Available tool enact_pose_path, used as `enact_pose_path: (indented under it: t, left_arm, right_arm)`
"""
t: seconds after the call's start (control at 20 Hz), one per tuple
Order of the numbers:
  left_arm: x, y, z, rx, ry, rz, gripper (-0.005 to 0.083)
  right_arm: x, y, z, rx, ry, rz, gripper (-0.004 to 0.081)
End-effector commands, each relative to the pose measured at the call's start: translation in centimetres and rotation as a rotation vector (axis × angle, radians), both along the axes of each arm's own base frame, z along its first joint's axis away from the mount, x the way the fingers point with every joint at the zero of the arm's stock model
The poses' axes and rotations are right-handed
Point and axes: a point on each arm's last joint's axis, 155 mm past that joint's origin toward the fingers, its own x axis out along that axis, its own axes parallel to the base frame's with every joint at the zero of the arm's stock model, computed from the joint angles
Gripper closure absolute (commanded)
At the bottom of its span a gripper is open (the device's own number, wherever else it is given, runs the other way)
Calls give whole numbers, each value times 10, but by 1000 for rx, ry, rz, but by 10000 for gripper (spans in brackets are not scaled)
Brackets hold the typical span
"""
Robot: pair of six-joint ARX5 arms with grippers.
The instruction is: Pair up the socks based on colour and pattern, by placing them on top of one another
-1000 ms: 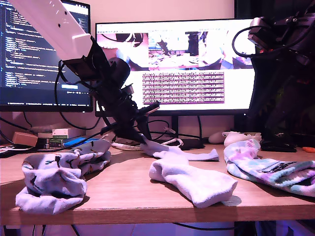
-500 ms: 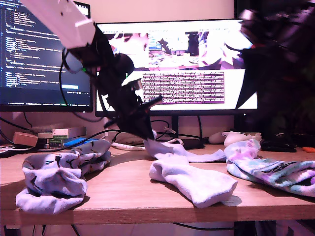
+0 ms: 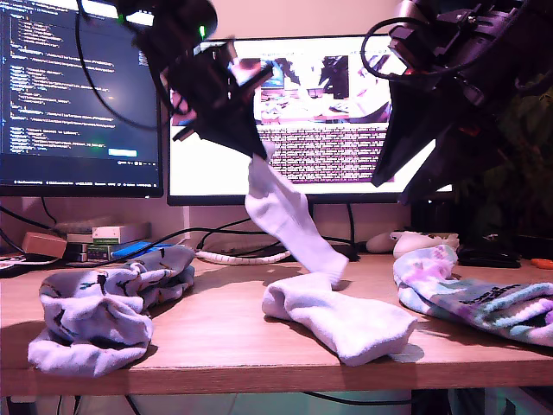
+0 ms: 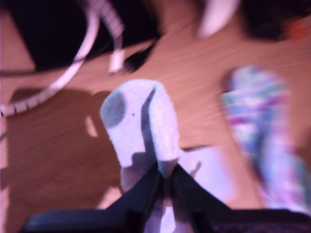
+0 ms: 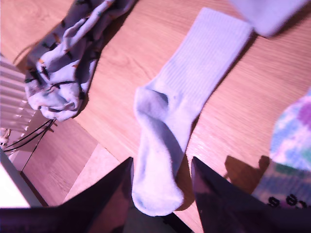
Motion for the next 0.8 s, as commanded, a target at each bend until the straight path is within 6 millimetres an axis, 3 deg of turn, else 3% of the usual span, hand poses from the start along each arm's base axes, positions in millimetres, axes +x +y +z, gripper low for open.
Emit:
enact_pose_path:
  t: [0.0,0.3,0.6,0.75]
  left_arm:
    - [-4,-7,-8,33,-19,-37,797]
    - [0,-6,15,123,-174,-63,797]
    - [6,-5,62,147,-369,-89,797]
    - [3,-9,65,152,-382,-96,797]
  right_arm:
    - [1,1,2,3,-11,5,442]
    - [-1,1,2,1,-3,6,442]
    - [-1,1,1,0,-2,7,442]
    - [-2,1,1,0,-1,6,442]
